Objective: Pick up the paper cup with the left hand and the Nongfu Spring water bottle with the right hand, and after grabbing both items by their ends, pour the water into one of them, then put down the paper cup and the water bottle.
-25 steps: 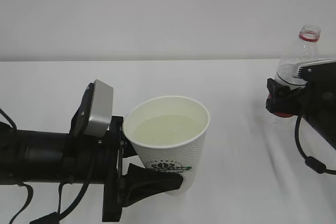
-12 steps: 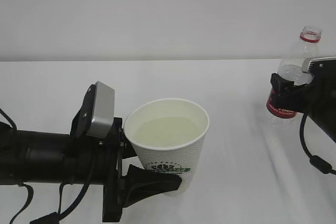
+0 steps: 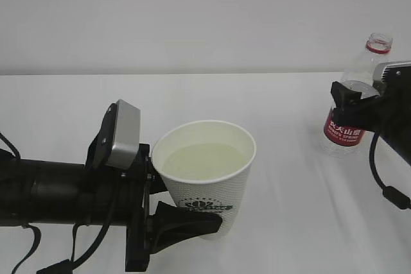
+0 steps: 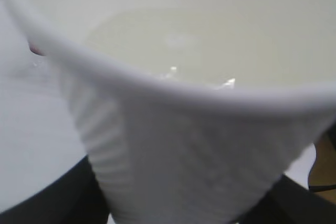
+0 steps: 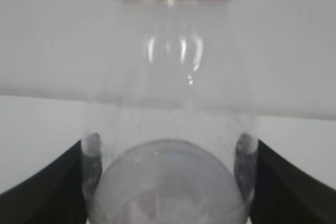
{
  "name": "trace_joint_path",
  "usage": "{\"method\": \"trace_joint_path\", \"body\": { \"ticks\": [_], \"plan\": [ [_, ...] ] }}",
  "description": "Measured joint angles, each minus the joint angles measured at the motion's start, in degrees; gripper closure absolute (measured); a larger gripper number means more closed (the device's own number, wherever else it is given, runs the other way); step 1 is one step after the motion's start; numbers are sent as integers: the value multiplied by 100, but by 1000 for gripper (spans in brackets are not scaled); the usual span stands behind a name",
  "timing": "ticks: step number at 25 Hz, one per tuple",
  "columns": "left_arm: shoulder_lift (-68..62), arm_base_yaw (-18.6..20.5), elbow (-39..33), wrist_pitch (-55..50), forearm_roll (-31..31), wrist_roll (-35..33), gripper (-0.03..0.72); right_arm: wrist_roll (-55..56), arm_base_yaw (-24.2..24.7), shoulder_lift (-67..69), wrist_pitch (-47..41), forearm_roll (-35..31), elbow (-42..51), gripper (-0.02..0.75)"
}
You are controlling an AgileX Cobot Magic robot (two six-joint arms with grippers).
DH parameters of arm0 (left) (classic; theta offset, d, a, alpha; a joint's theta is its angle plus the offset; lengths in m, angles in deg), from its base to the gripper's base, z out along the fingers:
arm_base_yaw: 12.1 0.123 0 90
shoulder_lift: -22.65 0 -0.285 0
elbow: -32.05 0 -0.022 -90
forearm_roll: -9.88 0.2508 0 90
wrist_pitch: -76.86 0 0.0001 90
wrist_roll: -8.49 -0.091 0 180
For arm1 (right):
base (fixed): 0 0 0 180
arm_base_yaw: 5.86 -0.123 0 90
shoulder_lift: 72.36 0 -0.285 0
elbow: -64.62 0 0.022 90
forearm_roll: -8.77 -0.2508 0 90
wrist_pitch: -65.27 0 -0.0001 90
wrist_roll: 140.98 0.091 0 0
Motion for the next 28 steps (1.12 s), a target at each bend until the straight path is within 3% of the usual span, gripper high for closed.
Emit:
{"method": "trace_joint_path", "body": {
  "ticks": [17,28],
  "plan": [
    [0,0,0,0,0,0,230,-369,0,-1183,-598,0,25,146],
    [0,0,0,0,0,0,230,-711,0,-2199,-1459,0,36,146]
  ]
}}
